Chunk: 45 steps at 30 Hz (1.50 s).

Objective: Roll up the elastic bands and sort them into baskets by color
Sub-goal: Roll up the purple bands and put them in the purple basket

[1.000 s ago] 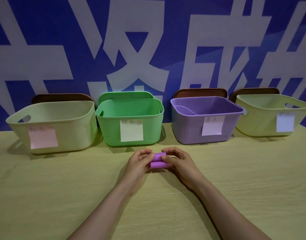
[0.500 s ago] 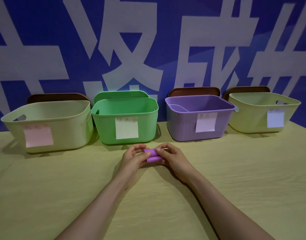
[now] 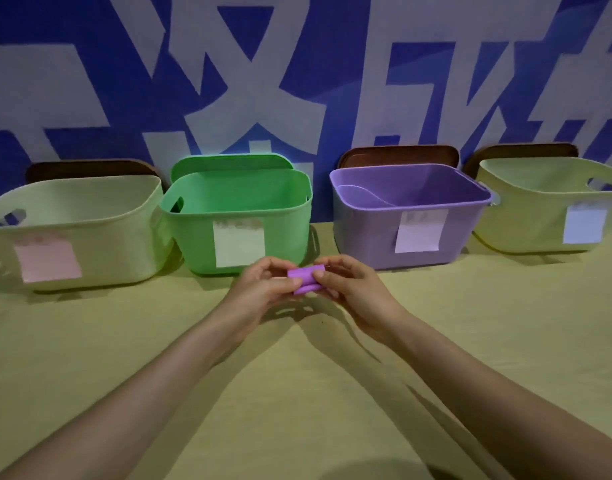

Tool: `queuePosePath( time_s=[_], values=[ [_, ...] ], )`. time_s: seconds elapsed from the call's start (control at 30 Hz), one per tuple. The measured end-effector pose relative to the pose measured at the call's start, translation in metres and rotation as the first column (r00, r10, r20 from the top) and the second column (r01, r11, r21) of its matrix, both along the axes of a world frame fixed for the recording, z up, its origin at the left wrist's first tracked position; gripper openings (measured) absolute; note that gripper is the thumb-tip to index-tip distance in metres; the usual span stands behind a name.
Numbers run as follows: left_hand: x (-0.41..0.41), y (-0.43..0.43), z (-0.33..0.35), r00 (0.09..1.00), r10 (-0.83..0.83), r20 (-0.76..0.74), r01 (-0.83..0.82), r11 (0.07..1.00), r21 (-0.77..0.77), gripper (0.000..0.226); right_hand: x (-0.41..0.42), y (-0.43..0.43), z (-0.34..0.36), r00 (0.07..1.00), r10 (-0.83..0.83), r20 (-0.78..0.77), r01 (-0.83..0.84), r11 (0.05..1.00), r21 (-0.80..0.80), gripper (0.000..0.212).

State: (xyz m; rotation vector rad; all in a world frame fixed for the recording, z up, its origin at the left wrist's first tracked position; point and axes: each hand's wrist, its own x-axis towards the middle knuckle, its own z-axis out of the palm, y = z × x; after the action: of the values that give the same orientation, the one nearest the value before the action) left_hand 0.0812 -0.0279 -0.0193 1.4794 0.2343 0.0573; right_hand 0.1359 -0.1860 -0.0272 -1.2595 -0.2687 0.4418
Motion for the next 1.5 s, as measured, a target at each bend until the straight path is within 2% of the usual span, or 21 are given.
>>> queuePosePath(
  time_s=[0.07, 0.17, 0.3, 0.43, 0.53, 0.63, 0.7, 0.77, 0.93, 1.03, 1.17, 1.3, 1.5],
  values=[
    [0.015, -0.002, 0.024, 0.999, 0.014, 0.053, -0.012, 0.999, -0.033, 0.023, 0.016, -0.008, 0.028, 0.997, 0.027, 0.075, -0.026, 1.000, -0.014, 0.019],
    [0.038, -0.016, 0.063, 0.998, 0.000, 0.064, 0.003, 0.999, -0.045, 0.028, 0.034, -0.015, 0.072, 0.982, -0.009, 0.189, 0.023, 0.997, -0.071, 0.024],
    [0.060, -0.042, 0.117, 0.999, -0.017, 0.037, 0.020, 0.995, -0.102, 0.029, 0.055, -0.033, 0.131, 0.977, -0.078, 0.196, 0.098, 0.991, -0.092, 0.033],
    [0.081, -0.075, 0.173, 1.000, 0.029, -0.001, -0.029, 0.990, -0.140, 0.020, 0.081, -0.061, 0.186, 0.991, -0.098, 0.092, 0.105, 0.992, -0.077, 0.039],
    [0.097, -0.102, 0.208, 1.000, 0.029, -0.009, -0.030, 0.993, -0.117, 0.020, 0.099, -0.086, 0.217, 0.996, -0.072, -0.059, 0.069, 0.996, -0.052, 0.027],
    [0.111, -0.130, 0.230, 0.996, 0.078, -0.049, -0.084, 0.985, -0.152, 0.024, 0.116, -0.112, 0.236, 0.993, 0.004, -0.122, -0.010, 0.999, -0.045, 0.015],
    [0.121, -0.145, 0.237, 0.986, 0.118, -0.119, -0.131, 0.985, -0.115, 0.026, 0.125, -0.125, 0.244, 0.986, 0.020, -0.164, -0.034, 0.996, -0.080, 0.019],
    [0.130, -0.153, 0.238, 0.974, 0.106, -0.199, -0.128, 0.986, -0.102, 0.026, 0.136, -0.133, 0.244, 0.980, 0.036, -0.195, -0.063, 0.989, -0.136, 0.024],
    [0.158, -0.146, 0.215, 0.951, 0.048, -0.306, -0.100, 0.983, -0.155, 0.025, 0.161, -0.129, 0.228, 0.965, 0.025, -0.262, -0.091, 0.965, -0.245, 0.008],
    [0.175, -0.144, 0.194, 0.939, 0.078, -0.334, -0.138, 0.977, -0.159, 0.031, 0.176, -0.122, 0.211, 0.943, -0.005, -0.332, -0.080, 0.967, -0.240, 0.012],
    [0.193, -0.142, 0.170, 0.932, 0.076, -0.356, -0.133, 0.982, -0.137, 0.027, 0.198, -0.116, 0.188, 0.912, -0.032, -0.409, -0.105, 0.946, -0.307, 0.019],
    [0.215, -0.130, 0.143, 0.895, 0.050, -0.444, -0.099, 0.991, -0.086, 0.021, 0.225, -0.106, 0.158, 0.891, -0.114, -0.439, -0.116, 0.879, -0.463, 0.023],
    [0.252, -0.117, 0.098, 0.847, 0.062, -0.527, 0.017, 0.989, 0.145, 0.025, 0.258, -0.092, 0.094, 0.851, -0.258, -0.458, -0.156, 0.708, -0.689, 0.026]
  ],
)
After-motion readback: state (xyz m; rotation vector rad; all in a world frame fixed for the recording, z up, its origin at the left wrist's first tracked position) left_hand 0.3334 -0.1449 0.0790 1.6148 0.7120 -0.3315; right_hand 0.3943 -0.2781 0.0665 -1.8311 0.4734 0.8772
